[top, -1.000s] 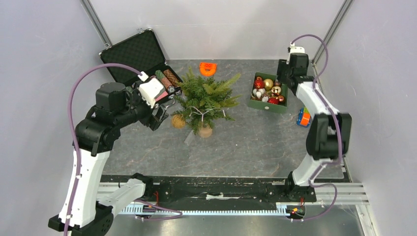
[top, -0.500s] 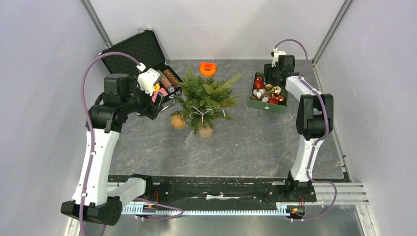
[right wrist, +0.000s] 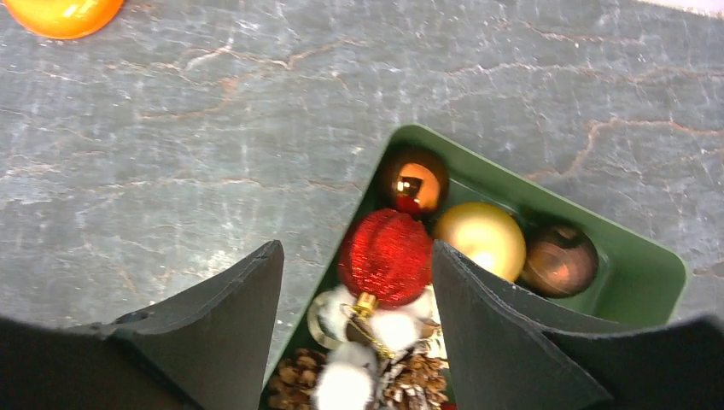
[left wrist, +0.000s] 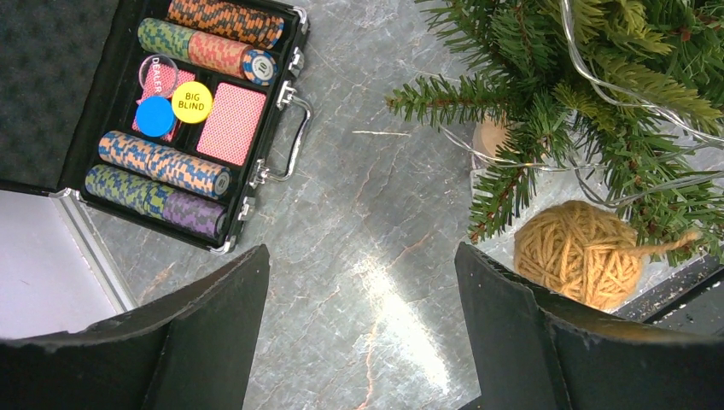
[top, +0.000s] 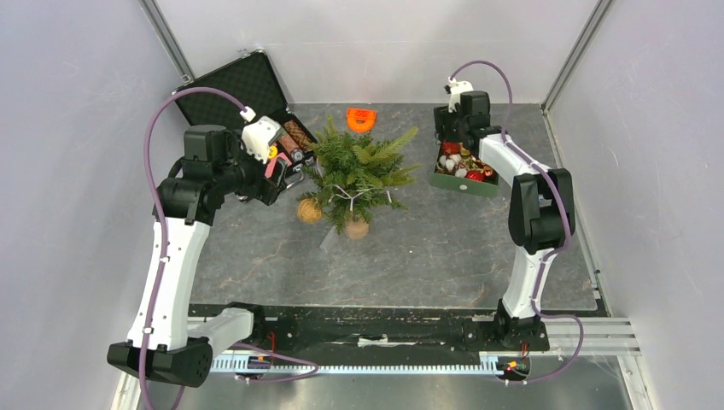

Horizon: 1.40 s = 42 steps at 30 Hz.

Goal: Decorate the small christmas tree

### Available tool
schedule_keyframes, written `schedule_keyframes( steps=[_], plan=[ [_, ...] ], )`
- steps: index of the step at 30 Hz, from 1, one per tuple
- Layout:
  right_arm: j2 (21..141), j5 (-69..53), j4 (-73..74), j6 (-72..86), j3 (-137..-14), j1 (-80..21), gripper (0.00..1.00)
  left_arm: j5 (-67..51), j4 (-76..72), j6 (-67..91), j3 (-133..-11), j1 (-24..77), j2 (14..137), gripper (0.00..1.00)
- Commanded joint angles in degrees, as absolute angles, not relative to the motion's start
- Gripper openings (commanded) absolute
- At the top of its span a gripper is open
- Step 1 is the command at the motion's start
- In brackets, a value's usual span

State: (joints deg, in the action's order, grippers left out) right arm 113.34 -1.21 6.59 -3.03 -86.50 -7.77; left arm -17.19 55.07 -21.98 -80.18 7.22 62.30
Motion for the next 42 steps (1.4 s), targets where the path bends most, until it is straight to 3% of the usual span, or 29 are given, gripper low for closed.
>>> schedule_keyframes(
  steps=[1,8,15,19,27,42],
  plan=[
    [114.6,3.5,8.1,-2.5,-90.7,-8.8,0.66,-19.4,53.1,-20.2,-79.8,6.9,61.4,0.86],
    [111.7,5.9,10.7,-3.4,-88.3,-8.8,0.63,-20.0,52.8,-20.5,-79.0,6.9,61.4,0.85],
    [103.9,7.9,7.4,-1.9,-78.6,-8.2,0.66,-20.5,52.3,-20.8,-78.0,6.9,61.4,0.85],
    [104.7,3.2,9.2,-0.1,-79.0,-5.1,0.52,-20.3,52.4,-21.3,-77.7,6.9,61.1,0.85],
    [98.4,0.4,1.5,0.8,-67.4,-8.6,0.56,-20.6,51.9,-21.2,-76.9,6.9,61.2,0.85],
    [104.3,0.5,2.6,0.5,-70.9,-10.4,0.46,-21.0,52.3,-21.4,-77.3,6.9,61.0,0.85]
  ],
)
